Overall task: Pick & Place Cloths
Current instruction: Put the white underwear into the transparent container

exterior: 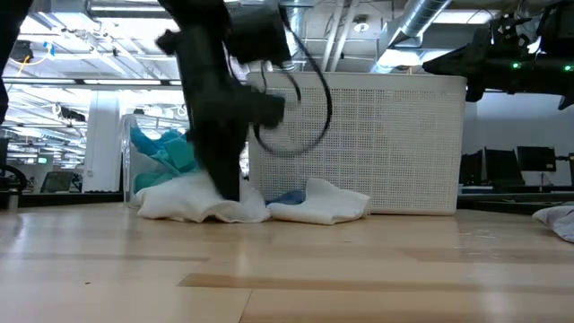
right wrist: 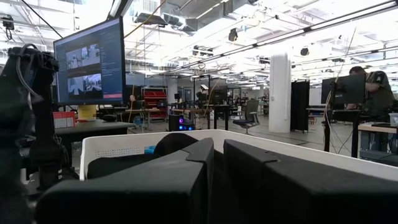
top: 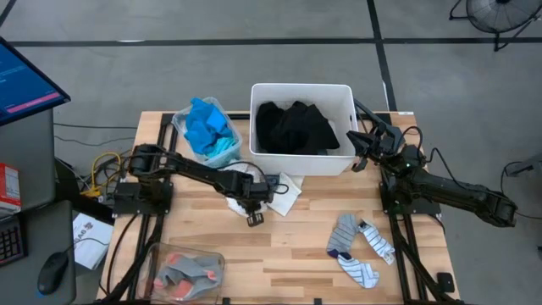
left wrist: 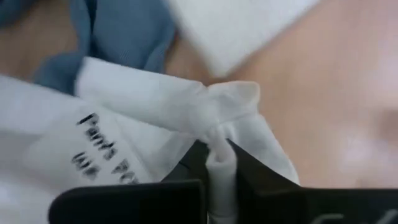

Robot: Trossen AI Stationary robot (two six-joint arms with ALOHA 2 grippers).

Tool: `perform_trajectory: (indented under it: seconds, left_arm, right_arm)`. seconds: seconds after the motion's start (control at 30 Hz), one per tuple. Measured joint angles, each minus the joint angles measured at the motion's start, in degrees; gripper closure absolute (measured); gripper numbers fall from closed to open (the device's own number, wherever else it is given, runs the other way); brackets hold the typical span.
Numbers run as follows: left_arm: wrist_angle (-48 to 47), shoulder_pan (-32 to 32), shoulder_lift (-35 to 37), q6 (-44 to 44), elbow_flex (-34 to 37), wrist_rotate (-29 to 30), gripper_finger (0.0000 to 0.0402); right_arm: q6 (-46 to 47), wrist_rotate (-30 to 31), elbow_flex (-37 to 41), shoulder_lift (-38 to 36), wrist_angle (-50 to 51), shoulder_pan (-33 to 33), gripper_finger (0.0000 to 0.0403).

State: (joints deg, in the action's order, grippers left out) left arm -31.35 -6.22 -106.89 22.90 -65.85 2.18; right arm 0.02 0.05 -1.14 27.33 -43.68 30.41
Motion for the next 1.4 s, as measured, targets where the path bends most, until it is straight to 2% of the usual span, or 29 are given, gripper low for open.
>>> perform_trajectory:
  seconds: [0.13, 0.23, 0.4, 0.57, 0.73, 0.93, 1.03, 1.17, 1.4]
  left_arm:
    - [4.07, -1.64, 9.97, 3.46, -0.44, -0.07, 0.0399]
    - [5.56, -2.34, 18.00, 4.97, -0.24, 2.28, 0.0400]
    - [10.62, -1.96, 33.45, 2.59, -0.49, 13.53, 0.0401]
    - [12.77, 0.57, 46.62, -6.05, -0.59, 25.97, 0.0401]
    - [12.93, 5.39, 56.93, -16.76, -1.02, 33.34, 0.0402]
    - [13.05, 14.11, 63.45, -25.77, -0.90, 35.96, 0.0401]
    - [11.85, 18.10, 64.75, -27.36, -0.08, 37.07, 0.0401]
    - [9.69, 21.20, 65.45, -23.95, 3.69, 36.59, 0.0401]
    - [10.39, 22.43, 64.99, -12.43, 13.67, 30.28, 0.0401]
  right_arm:
    - [0.01, 0.00, 0.01, 0.00, -0.01, -0.01, 0.0365]
    - [0.01, 0.01, 0.00, 0.00, -0.02, 0.00, 0.0365]
    - [-0.01, -0.01, 0.01, 0.01, -0.02, -0.01, 0.0365]
    - [-0.01, 0.00, 0.00, 0.01, -0.01, -0.01, 0.0365]
    - [0.01, 0.00, 0.01, 0.01, 0.00, -0.02, 0.0365]
    - [0.01, 0.00, 0.02, 0.01, 0.00, -0.02, 0.0365]
    - [-0.01, 0.01, 0.01, 0.00, 0.00, -0.02, 0.0365]
    - [0.00, 0.01, 0.00, 0.02, 0.00, -0.01, 0.0365]
    - [-0.01, 0.01, 0.00, 0.02, 0.00, -0.02, 0.0365]
